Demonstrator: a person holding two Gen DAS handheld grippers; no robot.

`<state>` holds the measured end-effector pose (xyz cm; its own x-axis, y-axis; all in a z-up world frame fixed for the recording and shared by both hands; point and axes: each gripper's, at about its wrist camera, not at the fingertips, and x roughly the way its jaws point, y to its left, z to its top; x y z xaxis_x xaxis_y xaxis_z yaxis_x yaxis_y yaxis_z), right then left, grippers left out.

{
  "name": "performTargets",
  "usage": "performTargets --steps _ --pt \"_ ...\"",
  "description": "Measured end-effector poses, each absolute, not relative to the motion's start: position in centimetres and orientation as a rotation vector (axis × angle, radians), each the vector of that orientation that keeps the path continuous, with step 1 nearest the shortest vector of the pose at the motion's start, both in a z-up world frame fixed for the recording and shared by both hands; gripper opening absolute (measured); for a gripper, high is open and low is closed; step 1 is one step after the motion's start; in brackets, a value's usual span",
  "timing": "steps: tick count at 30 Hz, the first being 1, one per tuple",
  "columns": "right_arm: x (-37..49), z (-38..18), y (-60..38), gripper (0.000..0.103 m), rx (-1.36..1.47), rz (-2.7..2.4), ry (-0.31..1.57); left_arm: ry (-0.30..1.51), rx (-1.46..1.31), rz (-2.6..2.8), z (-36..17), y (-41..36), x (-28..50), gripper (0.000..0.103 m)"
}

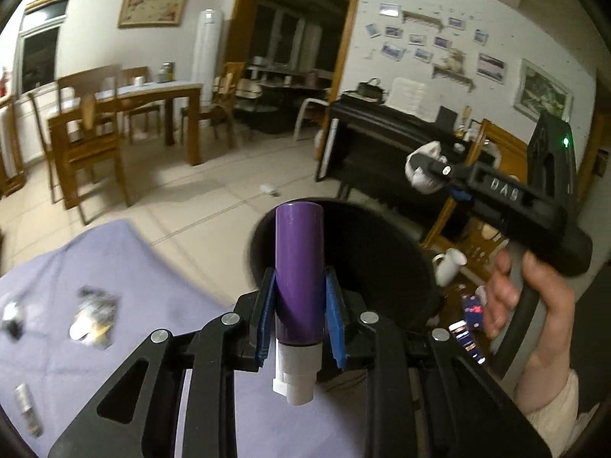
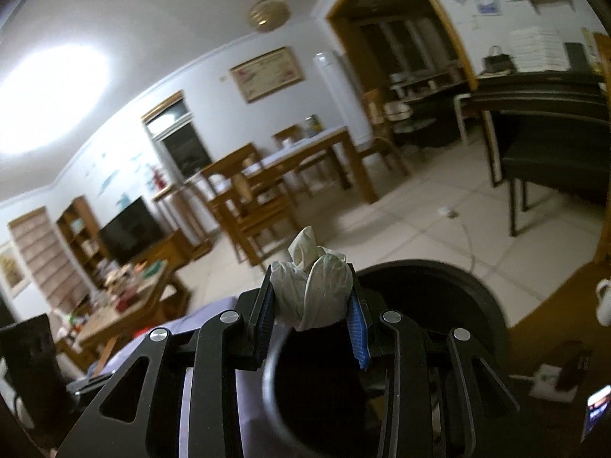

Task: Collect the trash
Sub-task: 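Carry both items over the bin and open both tools to release them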

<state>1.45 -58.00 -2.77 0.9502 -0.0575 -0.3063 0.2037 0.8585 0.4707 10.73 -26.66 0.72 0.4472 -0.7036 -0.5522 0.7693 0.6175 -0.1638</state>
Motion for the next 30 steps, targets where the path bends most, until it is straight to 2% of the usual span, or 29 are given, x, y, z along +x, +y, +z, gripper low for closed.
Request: performTargets --steps 12,29,30 --pt "2.3 -6.5 -63.6 0.034 0.596 -0.199 0.311 0.652 0.178 -1.015 -1.2 -35.9 11.3 0.025" --pt "4.2 -8.1 -62.2 0.034 0.615 -0.186 0.345 0.676 0.209 -1.003 -2.0 -37.2 11.3 0.025" --pt "4.4 -8.3 -62.2 0.038 0.615 -0.185 0.351 0.672 0.219 -0.994 -2.1 -37.4 11.2 0.026"
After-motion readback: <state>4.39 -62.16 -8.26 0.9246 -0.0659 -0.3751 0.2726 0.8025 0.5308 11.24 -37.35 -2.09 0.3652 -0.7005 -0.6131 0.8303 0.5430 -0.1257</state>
